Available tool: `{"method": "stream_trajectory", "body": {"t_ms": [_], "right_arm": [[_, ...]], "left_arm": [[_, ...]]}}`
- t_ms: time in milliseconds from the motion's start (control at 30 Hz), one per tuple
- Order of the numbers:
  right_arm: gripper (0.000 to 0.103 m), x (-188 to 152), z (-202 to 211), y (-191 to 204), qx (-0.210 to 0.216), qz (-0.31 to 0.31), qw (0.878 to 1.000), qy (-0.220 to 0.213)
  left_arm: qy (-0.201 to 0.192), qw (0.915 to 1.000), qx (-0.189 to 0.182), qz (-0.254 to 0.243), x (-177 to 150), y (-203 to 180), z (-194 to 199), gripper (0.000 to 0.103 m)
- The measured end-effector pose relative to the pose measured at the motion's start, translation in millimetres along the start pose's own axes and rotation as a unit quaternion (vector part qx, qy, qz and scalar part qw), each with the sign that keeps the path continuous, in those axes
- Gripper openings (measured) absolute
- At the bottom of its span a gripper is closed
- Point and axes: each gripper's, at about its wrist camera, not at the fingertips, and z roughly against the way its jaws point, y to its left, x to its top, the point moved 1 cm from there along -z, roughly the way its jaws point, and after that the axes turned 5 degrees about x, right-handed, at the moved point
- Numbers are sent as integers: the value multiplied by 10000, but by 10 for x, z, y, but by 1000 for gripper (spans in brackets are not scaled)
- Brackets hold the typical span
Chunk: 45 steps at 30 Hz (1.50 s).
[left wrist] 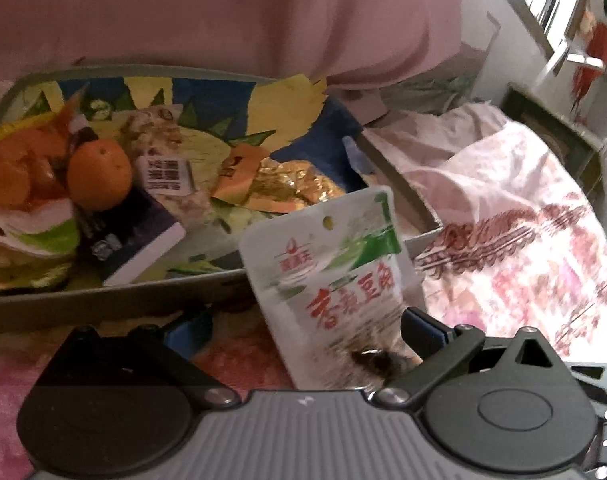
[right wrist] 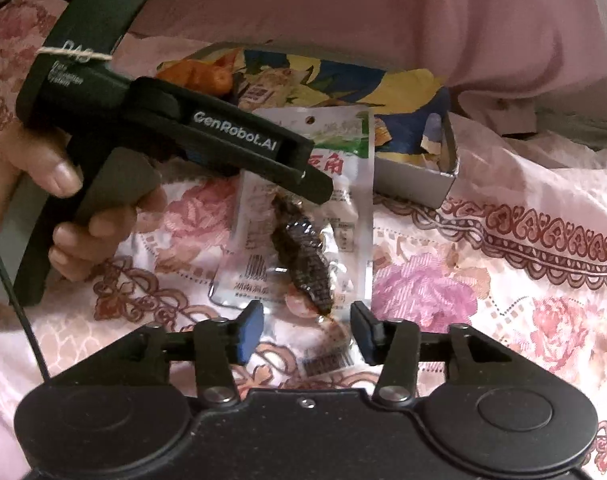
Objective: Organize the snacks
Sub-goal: 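Close the left tool on the packet edge while the right tool grasps the dark snack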
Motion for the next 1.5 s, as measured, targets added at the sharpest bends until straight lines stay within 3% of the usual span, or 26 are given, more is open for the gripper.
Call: {"method": "stream_trajectory", "body": {"t_ms": [100, 200, 433, 700, 767, 900, 933, 1067, 1233, 1367, 1500], "right_arm": [[57, 30, -60, 24, -31, 44, 10000, -79], [53, 63, -105, 58, -66, 99, 9997, -192], [44, 4, -27, 43, -401, 180, 9990, 5], [38, -80, 109, -367, -677, -553, 9957, 308], [39, -120, 131, -444, -564, -695, 9955, 321], [48, -121, 156, -417, -501, -515, 9974, 112], [56, -116, 147, -394, -496, -379, 9980, 65], [66, -83, 48, -318, -476, 109, 9988, 14], [70, -62, -72, -433, -262, -299, 9990, 186], [61, -54, -55, -523, -99, -900, 9955, 264], [54, -74, -5, -431, -290, -745, 9965, 251]], "left_arm": [[-48, 10000, 17, -5, -19, -2, -5, 99], [-120, 9996, 217, 105, -39, -8, 30, 90], [-179, 9991, 112, 371, -82, -59, 117, 63], [-89, 9985, 87, 538, -103, -45, 135, 61], [-100, 9985, 76, 525, -111, -42, 133, 61], [-135, 9988, 26, 460, -120, -46, 103, 62], [-143, 9990, -17, 433, -121, -45, 92, 64], [-161, 9989, -208, 398, -123, -27, 26, 77], [-215, 9992, -297, 183, -147, -79, -8, 82], [-257, 9996, -121, 94, -157, -119, 9, 67], [-269, 9994, -132, 149, -168, -147, 50, 56]]}}
